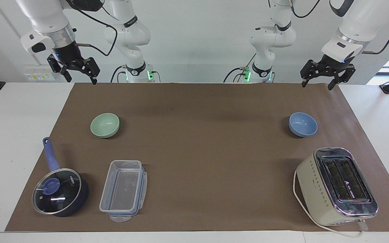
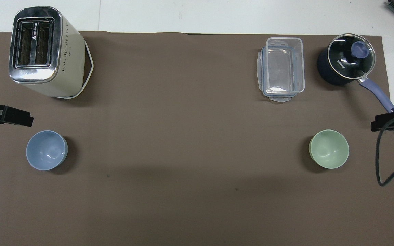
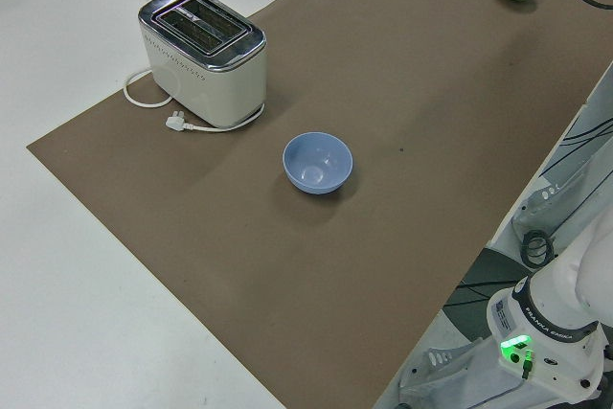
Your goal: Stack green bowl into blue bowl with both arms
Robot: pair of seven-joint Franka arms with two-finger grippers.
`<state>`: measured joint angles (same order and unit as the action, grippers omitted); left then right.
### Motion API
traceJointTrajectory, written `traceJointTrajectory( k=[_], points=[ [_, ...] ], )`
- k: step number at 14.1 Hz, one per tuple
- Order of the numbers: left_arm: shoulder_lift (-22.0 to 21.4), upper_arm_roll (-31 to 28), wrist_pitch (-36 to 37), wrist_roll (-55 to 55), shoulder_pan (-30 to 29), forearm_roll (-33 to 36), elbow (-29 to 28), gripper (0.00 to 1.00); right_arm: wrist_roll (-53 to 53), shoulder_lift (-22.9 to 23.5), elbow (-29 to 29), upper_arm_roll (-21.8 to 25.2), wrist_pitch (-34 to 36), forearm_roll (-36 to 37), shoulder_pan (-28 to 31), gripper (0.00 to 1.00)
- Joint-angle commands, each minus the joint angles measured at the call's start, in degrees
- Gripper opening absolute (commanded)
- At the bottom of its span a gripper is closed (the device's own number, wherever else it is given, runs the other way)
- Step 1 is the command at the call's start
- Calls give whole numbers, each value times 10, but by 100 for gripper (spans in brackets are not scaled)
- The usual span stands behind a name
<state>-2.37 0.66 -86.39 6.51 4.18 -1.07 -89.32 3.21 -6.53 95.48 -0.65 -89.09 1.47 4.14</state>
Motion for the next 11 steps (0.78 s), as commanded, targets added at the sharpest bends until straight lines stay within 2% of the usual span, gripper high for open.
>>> traceJointTrajectory(
  k=[1,11],
  points=[
    [-13,-2,-8,-4,3,-5,-16,100,6,-9,9,-6,0,-3,6,100],
    [-14,-2,-9,1,-1,-5,-17,100,7,-9,9,-6,0,-3,6,100]
  ],
)
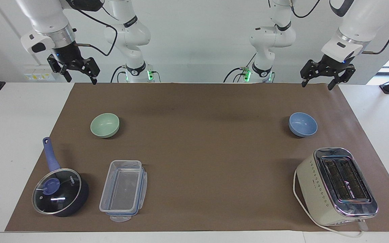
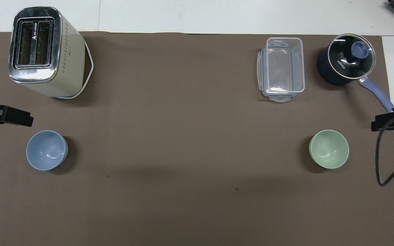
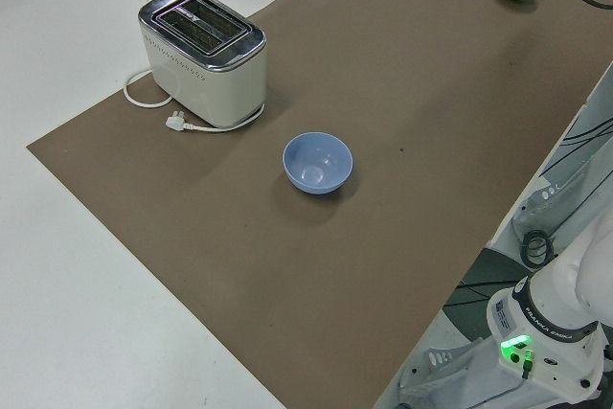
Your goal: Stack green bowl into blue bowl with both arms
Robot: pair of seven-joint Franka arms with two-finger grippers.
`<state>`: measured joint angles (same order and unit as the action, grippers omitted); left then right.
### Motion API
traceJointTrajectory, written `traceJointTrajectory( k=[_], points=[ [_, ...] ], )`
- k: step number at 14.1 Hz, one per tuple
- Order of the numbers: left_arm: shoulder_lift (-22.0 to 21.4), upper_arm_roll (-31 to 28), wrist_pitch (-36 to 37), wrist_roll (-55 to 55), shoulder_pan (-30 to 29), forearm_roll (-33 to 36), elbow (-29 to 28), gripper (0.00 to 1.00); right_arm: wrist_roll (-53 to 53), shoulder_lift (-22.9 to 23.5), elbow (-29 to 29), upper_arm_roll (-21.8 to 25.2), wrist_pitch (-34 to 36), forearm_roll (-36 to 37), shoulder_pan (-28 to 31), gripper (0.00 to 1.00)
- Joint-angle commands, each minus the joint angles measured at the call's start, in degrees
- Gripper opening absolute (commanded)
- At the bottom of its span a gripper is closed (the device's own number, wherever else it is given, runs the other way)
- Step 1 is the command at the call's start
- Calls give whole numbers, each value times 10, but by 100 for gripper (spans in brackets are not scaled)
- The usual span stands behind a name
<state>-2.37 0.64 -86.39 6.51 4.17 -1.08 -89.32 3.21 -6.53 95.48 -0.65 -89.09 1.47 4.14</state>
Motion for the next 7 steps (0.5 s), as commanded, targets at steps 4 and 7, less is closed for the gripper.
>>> traceJointTrajectory(
  k=[4,7],
  points=[
    [-13,-2,-10,1,-2,-7,-17,100,6,-9,9,-6,0,-3,6,100],
    [-14,-2,-10,1,-4,-7,-17,100,7,-9,9,-6,0,-3,6,100]
  ],
)
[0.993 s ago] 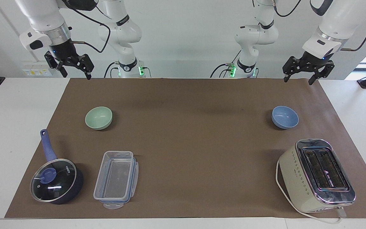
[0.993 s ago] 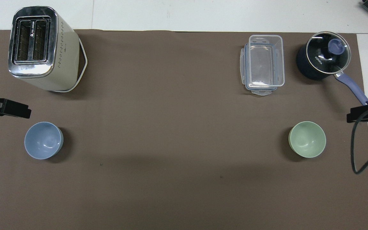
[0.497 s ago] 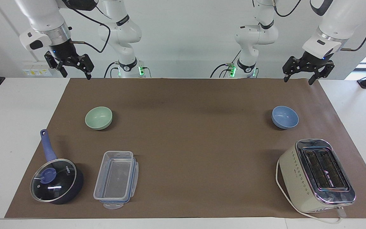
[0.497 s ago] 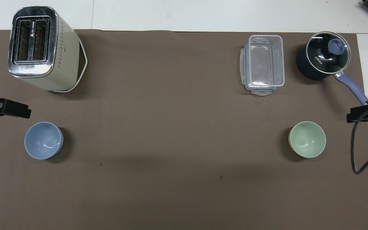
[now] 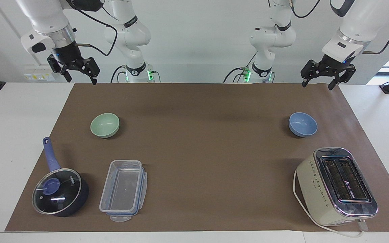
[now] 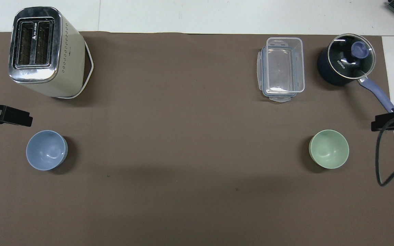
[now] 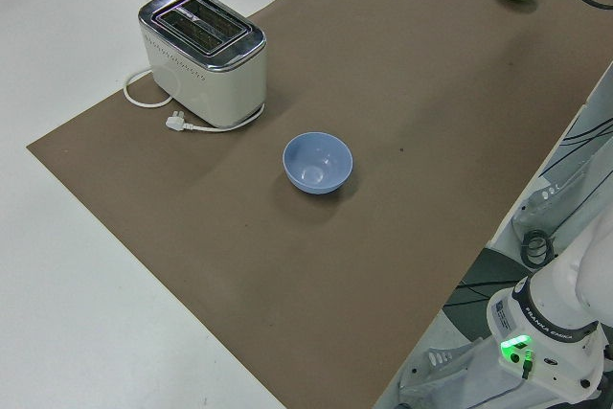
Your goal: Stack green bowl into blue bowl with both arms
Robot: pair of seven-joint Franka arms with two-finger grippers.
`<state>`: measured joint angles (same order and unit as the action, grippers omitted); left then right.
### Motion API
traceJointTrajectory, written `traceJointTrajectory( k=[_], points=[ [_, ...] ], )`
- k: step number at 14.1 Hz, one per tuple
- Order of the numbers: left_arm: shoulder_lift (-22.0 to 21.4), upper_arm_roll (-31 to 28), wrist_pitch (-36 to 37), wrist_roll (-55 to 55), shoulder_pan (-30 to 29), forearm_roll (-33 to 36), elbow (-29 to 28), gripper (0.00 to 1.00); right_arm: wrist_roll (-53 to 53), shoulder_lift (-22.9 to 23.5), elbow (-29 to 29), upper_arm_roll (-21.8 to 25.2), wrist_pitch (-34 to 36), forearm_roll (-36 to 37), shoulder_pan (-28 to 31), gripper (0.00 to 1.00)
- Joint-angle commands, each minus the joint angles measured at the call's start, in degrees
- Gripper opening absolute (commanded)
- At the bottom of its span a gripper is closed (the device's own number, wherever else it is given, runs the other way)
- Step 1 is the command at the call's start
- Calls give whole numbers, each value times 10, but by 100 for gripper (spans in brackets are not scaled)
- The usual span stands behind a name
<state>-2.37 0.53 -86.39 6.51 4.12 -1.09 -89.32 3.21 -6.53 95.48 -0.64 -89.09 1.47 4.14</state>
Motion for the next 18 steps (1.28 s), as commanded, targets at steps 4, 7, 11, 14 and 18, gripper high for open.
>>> traceJointTrajectory(
  k=[4,7,11,14,18],
  points=[
    [-14,-1,-11,1,-3,-7,-17,100,6,-9,9,-6,0,-3,6,100],
    [-14,-1,-10,1,-3,-7,-17,100,7,-9,9,-6,0,-3,6,100],
    [-14,-1,-11,2,-3,-7,-18,100,6,-9,9,-6,0,-3,6,100],
    [-14,-2,-14,2,-4,-7,-18,100,6,-9,9,-6,0,-3,6,100],
    [-13,-6,-20,10,-13,-12,-18,100,7,-9,9,-6,0,-3,6,100]
  ],
)
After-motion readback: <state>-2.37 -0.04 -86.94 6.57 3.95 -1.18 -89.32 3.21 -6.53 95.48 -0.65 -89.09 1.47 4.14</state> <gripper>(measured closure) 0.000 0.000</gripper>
